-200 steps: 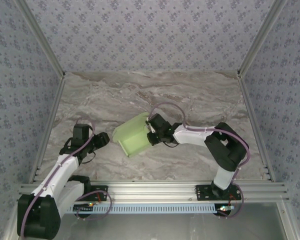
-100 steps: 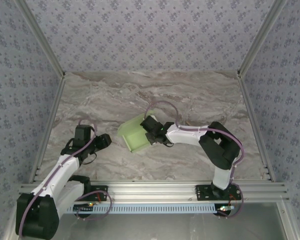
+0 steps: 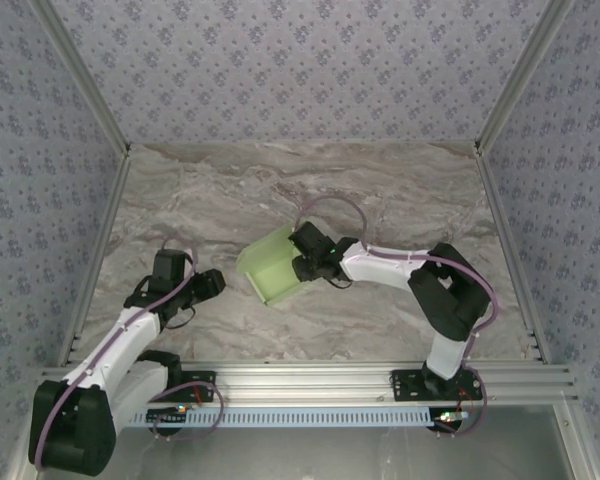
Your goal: Fold the paper box
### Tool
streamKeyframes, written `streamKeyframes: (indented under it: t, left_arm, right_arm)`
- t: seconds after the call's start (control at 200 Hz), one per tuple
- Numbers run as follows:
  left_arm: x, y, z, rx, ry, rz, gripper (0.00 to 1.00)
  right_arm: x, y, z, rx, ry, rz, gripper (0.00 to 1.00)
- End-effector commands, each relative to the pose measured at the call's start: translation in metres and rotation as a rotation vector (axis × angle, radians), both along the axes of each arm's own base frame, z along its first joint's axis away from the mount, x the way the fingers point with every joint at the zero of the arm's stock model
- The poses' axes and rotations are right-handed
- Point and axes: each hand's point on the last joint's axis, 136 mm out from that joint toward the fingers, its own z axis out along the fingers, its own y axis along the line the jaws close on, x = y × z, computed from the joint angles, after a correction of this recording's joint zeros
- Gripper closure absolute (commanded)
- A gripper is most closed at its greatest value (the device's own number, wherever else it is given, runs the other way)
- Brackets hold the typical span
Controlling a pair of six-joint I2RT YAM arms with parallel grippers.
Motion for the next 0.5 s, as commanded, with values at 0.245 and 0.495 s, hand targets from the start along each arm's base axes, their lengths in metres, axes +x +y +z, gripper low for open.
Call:
streamKeyframes:
  t: [0.245,0.495]
  left_arm:
    - [-0.002,-0.016,0.003,-0.058,-0.006,-0.05,0.43]
    - [-0.025,-0.044,0.015,-0.262,-0.037,-0.086,0.41]
  right_arm:
    - [-0.006,0.0,0.035,0.181,0.012,0.033,0.39]
    - [-0.01,-0.022,0.047,0.342,0.069,0.077,0.41]
